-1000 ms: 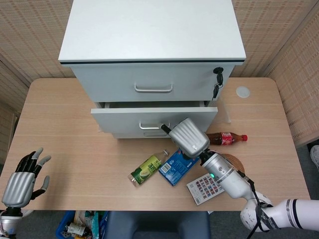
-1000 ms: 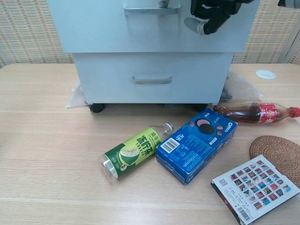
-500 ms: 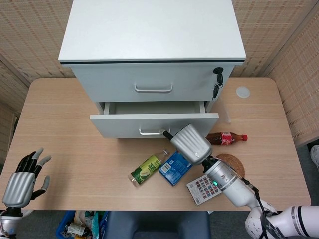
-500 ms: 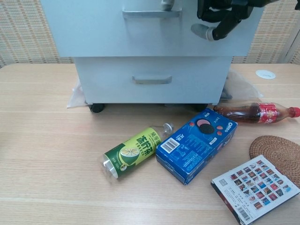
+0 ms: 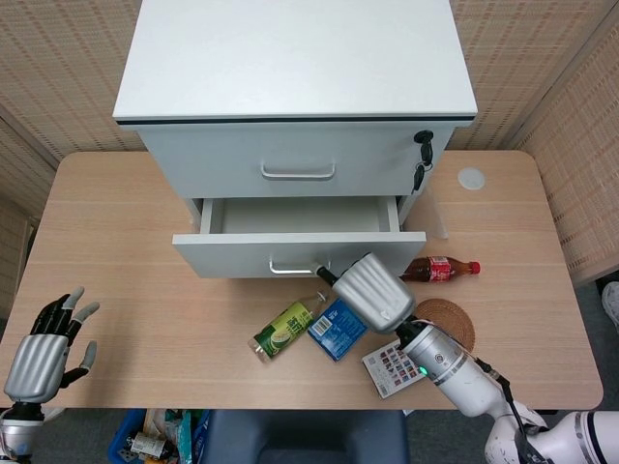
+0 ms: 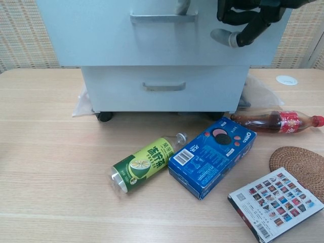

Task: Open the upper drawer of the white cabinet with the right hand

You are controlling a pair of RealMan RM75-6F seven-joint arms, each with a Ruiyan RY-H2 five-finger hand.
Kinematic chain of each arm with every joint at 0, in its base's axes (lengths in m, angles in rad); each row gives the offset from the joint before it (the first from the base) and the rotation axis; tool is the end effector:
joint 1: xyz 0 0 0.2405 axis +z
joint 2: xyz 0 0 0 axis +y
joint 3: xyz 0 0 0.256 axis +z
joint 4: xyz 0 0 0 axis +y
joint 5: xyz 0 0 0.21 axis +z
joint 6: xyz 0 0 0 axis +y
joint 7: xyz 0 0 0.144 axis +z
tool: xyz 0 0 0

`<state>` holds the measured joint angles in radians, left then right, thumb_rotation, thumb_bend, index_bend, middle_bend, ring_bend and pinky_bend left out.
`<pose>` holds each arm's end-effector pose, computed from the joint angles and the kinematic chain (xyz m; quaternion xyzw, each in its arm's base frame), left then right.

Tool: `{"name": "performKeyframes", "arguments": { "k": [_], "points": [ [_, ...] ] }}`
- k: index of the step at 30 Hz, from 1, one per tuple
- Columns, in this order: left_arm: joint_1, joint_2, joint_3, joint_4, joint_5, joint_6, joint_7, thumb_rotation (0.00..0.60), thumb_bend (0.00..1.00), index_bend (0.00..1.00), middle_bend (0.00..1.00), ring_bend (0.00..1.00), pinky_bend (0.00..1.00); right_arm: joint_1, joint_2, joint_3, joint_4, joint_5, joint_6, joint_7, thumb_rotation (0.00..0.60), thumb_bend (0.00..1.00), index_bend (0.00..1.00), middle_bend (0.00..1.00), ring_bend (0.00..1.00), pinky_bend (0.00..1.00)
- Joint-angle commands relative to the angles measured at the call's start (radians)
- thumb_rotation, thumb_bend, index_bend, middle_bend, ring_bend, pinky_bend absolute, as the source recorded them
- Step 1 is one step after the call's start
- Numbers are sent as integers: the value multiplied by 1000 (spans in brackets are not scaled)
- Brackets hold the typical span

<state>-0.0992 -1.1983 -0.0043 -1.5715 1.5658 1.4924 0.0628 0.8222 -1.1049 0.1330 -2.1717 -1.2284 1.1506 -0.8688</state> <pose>-0.3034 0.1754 0.1283 -0.6288 -0.3717 -0.3864 0.5631 -0.0412 -0.2728 0.0999 0.8114 -0.1072 0.3892 0.4228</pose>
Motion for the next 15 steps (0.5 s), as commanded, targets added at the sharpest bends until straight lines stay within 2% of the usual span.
{"name": "performKeyframes", "arguments": {
  "k": [1, 15],
  "points": [
    [0, 0, 0, 0, -2, -1, 0, 600, 474, 173, 38, 50, 95, -7, 4, -6, -11, -14, 4, -8, 600, 430, 231, 910, 935, 870],
    [-1, -1, 1, 1, -4, -7, 1, 600, 474, 173, 38, 50, 95, -38, 15, -29, -52, -69, 11, -32, 600, 399, 231, 910, 936, 870]
  ]
}}
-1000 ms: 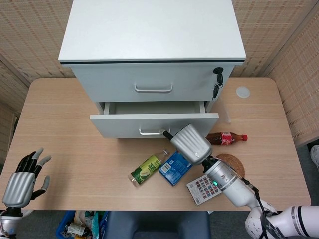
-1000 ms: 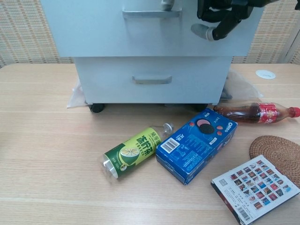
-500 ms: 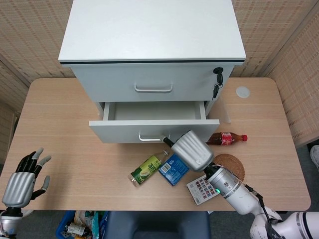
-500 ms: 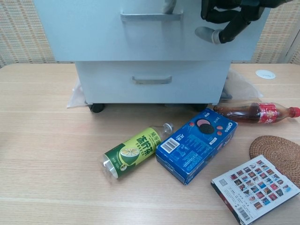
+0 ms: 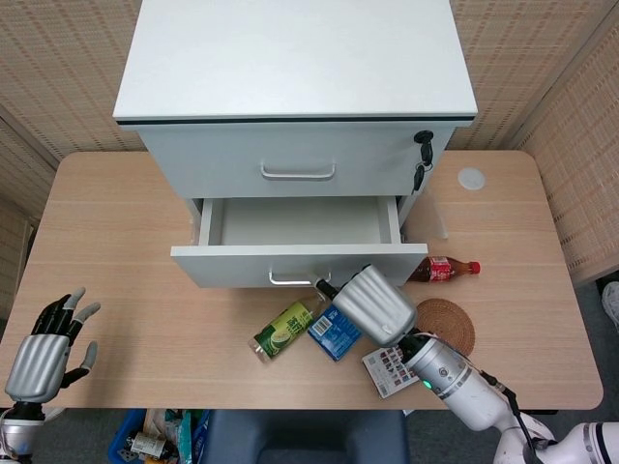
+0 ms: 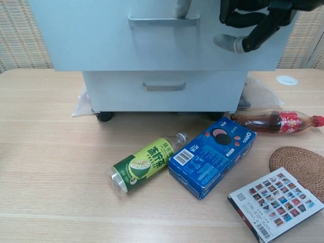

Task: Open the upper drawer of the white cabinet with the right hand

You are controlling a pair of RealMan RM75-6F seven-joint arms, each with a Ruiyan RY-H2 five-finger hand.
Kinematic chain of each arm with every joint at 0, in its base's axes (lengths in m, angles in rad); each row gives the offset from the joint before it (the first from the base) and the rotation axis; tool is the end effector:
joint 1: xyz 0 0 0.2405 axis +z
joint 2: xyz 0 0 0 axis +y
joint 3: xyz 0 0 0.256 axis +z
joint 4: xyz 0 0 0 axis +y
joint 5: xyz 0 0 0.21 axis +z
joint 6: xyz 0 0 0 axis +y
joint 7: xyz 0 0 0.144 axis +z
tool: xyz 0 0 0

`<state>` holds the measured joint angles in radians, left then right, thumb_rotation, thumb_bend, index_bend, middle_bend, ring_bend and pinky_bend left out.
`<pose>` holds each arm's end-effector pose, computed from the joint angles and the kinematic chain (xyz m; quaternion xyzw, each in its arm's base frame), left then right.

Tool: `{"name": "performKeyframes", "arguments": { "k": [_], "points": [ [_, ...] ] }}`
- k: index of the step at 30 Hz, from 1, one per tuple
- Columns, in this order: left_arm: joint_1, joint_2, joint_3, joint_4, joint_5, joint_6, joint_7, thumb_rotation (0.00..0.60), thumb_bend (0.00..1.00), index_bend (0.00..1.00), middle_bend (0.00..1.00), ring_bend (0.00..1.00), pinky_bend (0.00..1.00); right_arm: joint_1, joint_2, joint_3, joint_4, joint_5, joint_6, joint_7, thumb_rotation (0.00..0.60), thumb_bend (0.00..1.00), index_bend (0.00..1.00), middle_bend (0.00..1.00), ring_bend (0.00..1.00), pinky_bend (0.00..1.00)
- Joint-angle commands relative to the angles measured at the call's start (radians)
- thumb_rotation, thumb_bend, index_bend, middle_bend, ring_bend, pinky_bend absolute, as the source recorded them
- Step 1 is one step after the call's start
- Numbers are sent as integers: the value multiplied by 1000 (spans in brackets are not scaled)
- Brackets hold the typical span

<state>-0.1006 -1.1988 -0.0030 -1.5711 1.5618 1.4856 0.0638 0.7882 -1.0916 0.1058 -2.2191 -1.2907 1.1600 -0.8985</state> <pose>-0.3042 0.1756 0.1273 -0.6298 -0.3741 -0.3834 0.5625 -0.0419 -0.2563 0.1018 0.8165 -0.0948 0.3904 0.4146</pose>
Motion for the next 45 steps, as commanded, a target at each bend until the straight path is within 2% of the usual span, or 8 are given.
{"name": "performKeyframes", "arguments": {
  "k": [1, 29, 36, 41, 45],
  "points": [
    [0, 0, 0, 0, -2, -1, 0, 600, 474, 173, 38, 50, 95, -7, 3, -3, -7, -14, 3, -2, 600, 399, 231, 910, 936, 869],
    [-3, 8, 2, -18, -2, -8, 15, 600, 474, 173, 38, 50, 95, -121, 54, -65, -80, -240, 22, 8, 600, 394, 231, 914, 940, 870],
    [1, 10, 0, -16, -10, -6, 8, 600, 474, 173, 38, 50, 95, -213, 108, -86, -64, -370, 127, 92, 600, 393, 231, 907, 937, 869],
    [1, 11, -5, -8, -20, -7, 4, 600, 474, 173, 38, 50, 95, -338, 193, -122, -12, -443, 278, 205, 600, 393, 231, 879, 914, 870],
    [-1, 8, -12, -4, -26, -7, 2, 600, 474, 173, 38, 50, 95, -443, 226, -138, 61, -451, 407, 290, 600, 393, 247, 858, 881, 870]
  ]
}}
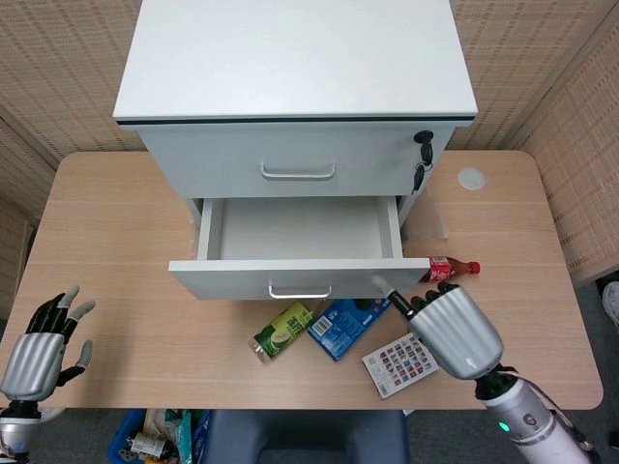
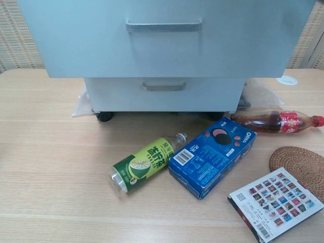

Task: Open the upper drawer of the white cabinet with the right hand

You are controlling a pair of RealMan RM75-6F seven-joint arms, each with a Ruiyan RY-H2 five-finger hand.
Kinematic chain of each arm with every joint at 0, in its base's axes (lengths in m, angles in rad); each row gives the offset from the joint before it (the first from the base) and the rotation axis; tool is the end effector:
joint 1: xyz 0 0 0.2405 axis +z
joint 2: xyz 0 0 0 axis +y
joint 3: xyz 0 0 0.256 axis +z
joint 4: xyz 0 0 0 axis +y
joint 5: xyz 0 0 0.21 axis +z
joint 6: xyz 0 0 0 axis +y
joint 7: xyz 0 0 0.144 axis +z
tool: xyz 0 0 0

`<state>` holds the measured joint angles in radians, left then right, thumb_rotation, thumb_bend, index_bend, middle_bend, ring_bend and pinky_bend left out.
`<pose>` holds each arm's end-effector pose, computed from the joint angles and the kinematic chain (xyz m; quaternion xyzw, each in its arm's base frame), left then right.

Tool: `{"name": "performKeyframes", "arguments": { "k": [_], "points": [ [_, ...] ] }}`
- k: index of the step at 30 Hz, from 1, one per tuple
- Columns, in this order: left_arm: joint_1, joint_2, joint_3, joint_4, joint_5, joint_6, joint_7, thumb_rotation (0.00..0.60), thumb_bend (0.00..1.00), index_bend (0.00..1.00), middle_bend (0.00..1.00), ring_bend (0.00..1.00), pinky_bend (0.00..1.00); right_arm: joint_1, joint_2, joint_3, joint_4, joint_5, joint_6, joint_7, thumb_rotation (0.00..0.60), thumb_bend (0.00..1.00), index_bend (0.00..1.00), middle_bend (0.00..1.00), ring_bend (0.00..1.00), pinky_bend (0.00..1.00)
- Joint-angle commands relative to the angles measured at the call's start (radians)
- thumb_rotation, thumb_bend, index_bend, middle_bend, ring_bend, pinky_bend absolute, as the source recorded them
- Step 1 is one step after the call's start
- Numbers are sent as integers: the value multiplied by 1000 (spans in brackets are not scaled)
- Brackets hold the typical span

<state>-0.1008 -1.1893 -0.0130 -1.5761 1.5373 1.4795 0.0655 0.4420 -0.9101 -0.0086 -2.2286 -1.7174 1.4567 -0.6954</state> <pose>-0.3070 0.1780 0.1318 -0.6231 -0.3769 -0.3785 0.5714 -0.1052 -0.2047 0.1702 0.7408 -0.1083 0.4413 0.4948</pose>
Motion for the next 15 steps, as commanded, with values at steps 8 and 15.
{"name": "performKeyframes", "arguments": {
  "k": [8, 15],
  "points": [
    [-14, -8, -12, -5, -5, -11, 18, 600, 474, 173, 38, 50, 94, -254, 8, -34, 276, 83, 244, 277, 600, 392, 267, 759, 779, 840],
    [-19, -29, -11, -14, 11, -4, 33, 600, 474, 172, 38, 50, 95, -307, -65, -60, 427, 207, 143, 430, 600, 393, 212, 414, 400, 570]
  ]
}}
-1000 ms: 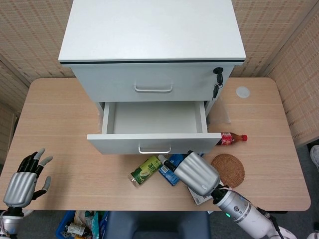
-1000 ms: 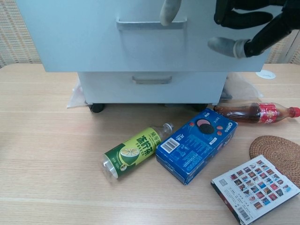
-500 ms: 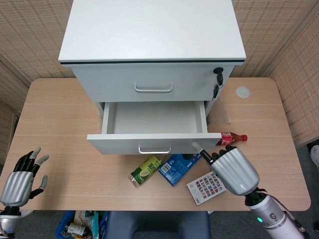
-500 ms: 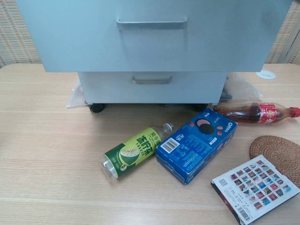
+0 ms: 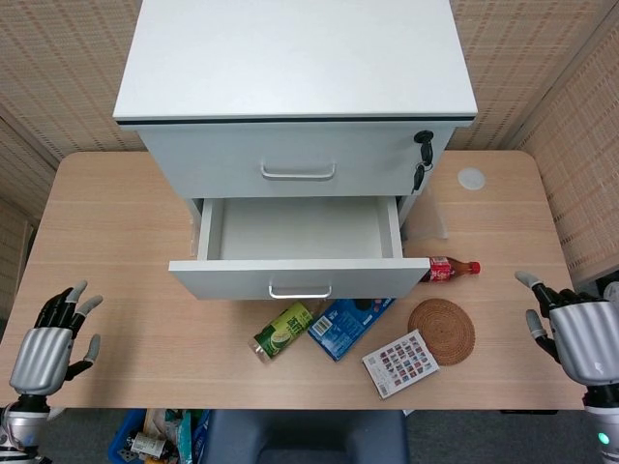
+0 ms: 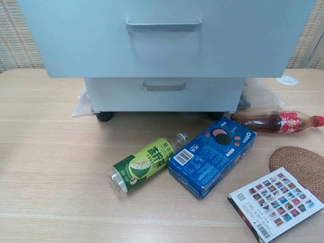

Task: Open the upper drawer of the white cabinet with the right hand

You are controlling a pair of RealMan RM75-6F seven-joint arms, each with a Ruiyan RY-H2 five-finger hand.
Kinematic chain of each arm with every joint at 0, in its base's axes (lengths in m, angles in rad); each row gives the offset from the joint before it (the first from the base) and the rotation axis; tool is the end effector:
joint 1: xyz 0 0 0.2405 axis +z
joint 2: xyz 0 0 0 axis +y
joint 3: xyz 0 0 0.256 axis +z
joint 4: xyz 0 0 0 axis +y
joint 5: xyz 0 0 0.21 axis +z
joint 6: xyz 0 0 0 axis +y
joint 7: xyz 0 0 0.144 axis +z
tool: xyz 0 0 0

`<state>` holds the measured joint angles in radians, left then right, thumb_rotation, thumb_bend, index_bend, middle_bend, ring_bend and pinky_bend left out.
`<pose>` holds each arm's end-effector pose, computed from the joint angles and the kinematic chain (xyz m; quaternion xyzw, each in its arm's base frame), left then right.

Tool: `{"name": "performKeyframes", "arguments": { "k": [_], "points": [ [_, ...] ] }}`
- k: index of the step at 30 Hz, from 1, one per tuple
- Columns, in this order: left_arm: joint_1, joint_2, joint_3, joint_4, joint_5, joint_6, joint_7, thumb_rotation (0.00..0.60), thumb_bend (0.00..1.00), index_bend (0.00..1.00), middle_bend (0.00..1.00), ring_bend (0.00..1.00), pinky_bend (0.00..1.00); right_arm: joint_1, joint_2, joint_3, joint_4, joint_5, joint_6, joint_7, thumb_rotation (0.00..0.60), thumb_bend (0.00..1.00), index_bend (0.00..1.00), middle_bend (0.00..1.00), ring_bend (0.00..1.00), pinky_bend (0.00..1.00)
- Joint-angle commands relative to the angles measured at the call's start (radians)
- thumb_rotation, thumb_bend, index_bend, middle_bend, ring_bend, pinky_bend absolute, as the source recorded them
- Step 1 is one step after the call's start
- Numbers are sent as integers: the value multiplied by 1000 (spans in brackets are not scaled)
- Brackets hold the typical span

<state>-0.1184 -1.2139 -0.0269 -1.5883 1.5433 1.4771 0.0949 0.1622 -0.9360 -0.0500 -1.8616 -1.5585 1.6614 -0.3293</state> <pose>-0.2968 0.1856 0.1242 -0.6252 -0.3689 -0.3905 0.5662 -0.2531 -0.1770 0.2019 0.6423 -0.2508 0.3623 0.6271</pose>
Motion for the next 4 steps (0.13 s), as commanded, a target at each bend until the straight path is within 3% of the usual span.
{"name": "performKeyframes", "arguments": {
  "k": [1, 4],
  "points": [
    [-2, -6, 4, -3, 7, -1, 4, 600, 474, 171, 38, 50, 95, -31, -50, -22, 79, 54, -74, 83, 600, 393, 187, 368, 346, 529],
    [-3, -7, 5, -6, 13, 2, 11, 600, 474, 171, 38, 50, 95, -45, -93, -22, 141, 59, -91, 138, 600, 393, 151, 319, 280, 468]
  ]
}}
